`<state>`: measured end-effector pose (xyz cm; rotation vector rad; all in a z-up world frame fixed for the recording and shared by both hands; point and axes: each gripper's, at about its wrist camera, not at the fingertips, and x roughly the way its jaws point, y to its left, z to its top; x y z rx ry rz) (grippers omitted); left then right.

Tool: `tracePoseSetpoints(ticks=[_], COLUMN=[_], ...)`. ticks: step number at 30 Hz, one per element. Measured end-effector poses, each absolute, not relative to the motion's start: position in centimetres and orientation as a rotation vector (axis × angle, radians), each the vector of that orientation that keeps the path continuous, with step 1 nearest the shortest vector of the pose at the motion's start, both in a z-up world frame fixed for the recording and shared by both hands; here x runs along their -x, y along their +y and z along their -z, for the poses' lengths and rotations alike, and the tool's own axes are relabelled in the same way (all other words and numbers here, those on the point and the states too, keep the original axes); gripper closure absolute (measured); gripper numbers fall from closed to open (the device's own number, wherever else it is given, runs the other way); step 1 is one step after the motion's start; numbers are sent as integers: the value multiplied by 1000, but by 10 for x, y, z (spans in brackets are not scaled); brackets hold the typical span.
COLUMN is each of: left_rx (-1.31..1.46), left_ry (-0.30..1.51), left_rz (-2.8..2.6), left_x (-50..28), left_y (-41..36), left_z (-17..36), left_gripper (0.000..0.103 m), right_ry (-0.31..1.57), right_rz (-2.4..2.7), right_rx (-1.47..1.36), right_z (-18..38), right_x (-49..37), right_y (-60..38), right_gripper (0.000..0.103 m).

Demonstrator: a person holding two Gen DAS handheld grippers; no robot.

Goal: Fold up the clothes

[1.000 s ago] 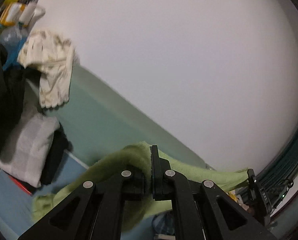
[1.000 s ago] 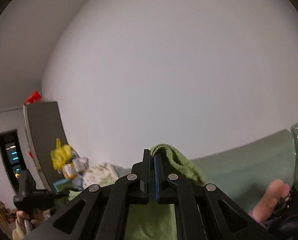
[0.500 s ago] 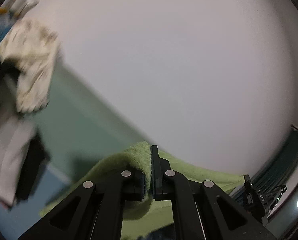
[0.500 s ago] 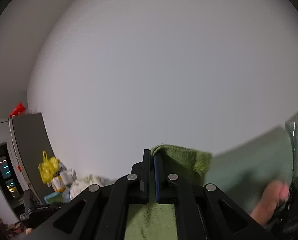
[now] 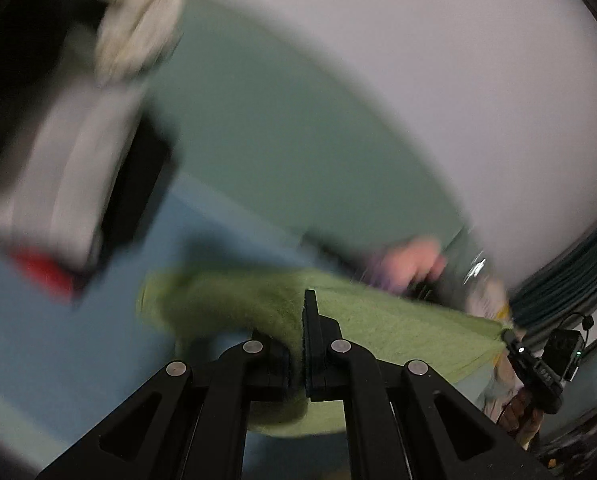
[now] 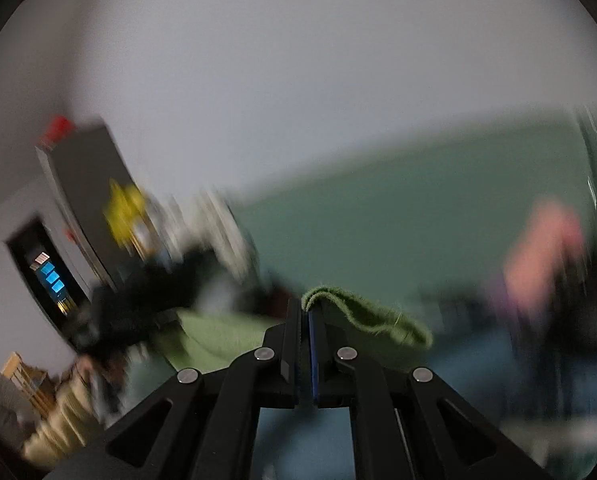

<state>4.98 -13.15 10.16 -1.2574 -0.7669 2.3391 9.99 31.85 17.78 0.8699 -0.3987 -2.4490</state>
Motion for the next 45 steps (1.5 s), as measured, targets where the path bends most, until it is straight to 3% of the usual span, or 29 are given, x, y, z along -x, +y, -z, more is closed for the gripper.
tracePoseSetpoints(ticks=[6,11,13,14,15,16,18,19,21,24,27,34,35,36,38,39,40,41,42,43,45], left_rx=[1707,1960,2053,2089,2113,2133,2148,2136,2088,2026,1969,1976,1963,1948,1943,1923,1901,1879,1850,1809,1704], left_ry=[-853,-751,-659,-626,-606,-587,-556,-554,-550,-551,-529,-773,-808,-802,-713,-702,-722,-748,-789,-835,-940], left_rz=[-2099,-1891,-1846,-1834,-1835,-1844,-1889,-1925,-2009,-2210,-2406,-2417,-2405,-2403,-2434,-2442,-2434,-2432,-2440,-2450,-2474], left_x=[-113,-157,-167,-170,-170,-168,-161,-156,-143,-109,-67,-21,-21,-21,-20,-21,-22,-23,-26,-28,-33], left_y=[-105,-73,-61,-57,-56,-57,-64,-70,-86,-104,-114,-100,-96,-91,-79,-76,-75,-75,-78,-83,-96], left_z=[45,107,115,117,115,111,98,87,63,43,54,124,130,134,136,134,131,128,123,116,95], left_gripper=[98,98,96,94,84,75,32,30,29,28,28,29,41,65,75,91,92,92,93,93,93], right_ry=[-586,-485,-380,-359,-342,-343,-319,-317,-347,-334,-253,-54,-14,23,102,124,114,93,12,-69,-222], right_rz=[2302,2072,1972,1898,1830,1799,1818,1849,1963,2167,2272,2207,2204,2203,2214,2213,2211,2208,2203,2197,2223], right_rx=[-1496,-1831,-1929,-1960,-1984,-1988,-1957,-1924,-1812,-1638,-1569,-1740,-1747,-1752,-1757,-1770,-1792,-1813,-1829,-1844,-1797], right_z=[-13,65,87,96,104,104,90,80,40,4,4,50,56,62,80,88,95,101,104,106,91], right_x=[-126,-137,-146,-148,-149,-145,-123,-113,-84,-34,19,85,90,95,95,97,99,100,101,101,101], right_y=[360,319,301,295,289,286,283,286,300,318,312,279,271,263,245,239,236,234,238,242,256], right_gripper=[100,99,92,81,59,52,50,48,33,26,23,24,24,24,24,26,31,57,90,96,96])
